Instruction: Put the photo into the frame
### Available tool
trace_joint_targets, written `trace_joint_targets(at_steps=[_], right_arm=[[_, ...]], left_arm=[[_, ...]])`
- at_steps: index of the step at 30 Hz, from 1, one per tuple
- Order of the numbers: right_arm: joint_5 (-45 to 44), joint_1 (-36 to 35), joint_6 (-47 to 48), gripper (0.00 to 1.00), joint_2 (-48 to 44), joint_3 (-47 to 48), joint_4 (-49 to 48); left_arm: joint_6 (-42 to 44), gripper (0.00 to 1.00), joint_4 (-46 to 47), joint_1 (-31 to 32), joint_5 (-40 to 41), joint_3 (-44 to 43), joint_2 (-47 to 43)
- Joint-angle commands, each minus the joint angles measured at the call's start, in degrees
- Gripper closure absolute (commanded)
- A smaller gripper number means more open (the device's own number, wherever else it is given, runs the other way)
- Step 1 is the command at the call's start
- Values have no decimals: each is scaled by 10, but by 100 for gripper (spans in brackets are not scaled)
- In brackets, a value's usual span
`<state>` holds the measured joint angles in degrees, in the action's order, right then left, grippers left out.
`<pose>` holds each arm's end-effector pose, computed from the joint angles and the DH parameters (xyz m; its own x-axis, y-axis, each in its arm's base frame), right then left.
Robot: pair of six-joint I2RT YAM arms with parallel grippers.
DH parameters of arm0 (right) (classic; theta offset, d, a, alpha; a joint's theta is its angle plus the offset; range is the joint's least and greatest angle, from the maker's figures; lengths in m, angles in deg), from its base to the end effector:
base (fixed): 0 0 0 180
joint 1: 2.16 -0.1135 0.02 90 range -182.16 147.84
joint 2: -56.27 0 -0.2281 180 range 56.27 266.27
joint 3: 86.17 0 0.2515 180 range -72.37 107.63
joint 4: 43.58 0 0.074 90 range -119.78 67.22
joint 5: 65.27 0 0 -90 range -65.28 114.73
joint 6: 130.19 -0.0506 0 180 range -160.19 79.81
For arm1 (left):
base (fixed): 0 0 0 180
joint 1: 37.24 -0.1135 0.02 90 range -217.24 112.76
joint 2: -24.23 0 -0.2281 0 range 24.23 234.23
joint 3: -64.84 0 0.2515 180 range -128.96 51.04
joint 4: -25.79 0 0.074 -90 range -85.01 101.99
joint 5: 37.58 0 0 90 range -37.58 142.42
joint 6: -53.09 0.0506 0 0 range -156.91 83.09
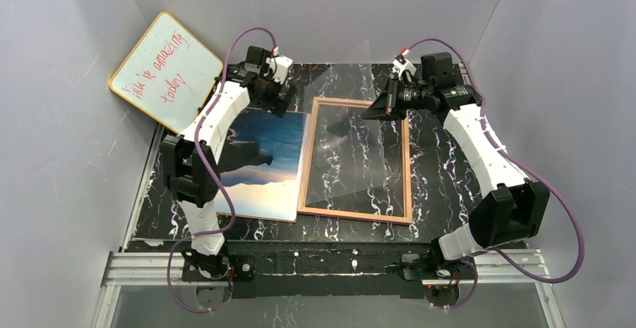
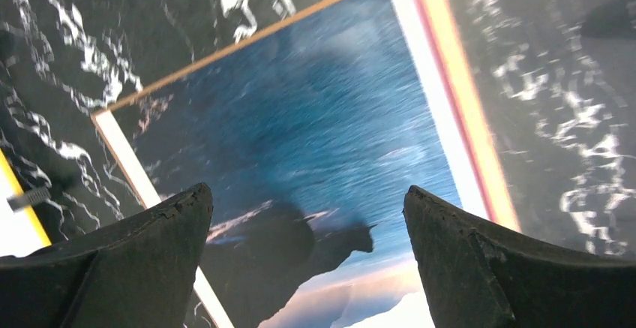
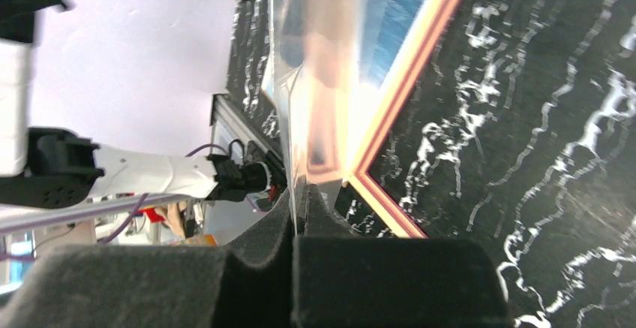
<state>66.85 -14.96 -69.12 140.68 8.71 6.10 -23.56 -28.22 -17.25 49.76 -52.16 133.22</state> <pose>0.3158 0.1065 0.3157 -0.8642 0.1716 -0.4730 -0.2891 0.6000 0.7459 0.4031 -0.1491 0.2746 -0.5719 0.4535 -0.6836 0.5178 0.8459 0.1279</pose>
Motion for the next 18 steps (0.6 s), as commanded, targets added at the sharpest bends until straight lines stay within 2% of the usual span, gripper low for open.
trace_joint_targets(at_steps=[1,5,9,18], right_arm=[[49,-15,-27,99,-14,68,-40],[33,-14,-26,99,-15,59,-45],[26,-5,-53,99,-12,-25,-103],[-36,51,14,99,15,-150,-93]], left_arm=[[0,3,3,-23,0,87,-25],[4,3,12,-44,10,119,-27],[10,3,19,-45,14,141,-29],[26,3,26,-45,19,176,-38]])
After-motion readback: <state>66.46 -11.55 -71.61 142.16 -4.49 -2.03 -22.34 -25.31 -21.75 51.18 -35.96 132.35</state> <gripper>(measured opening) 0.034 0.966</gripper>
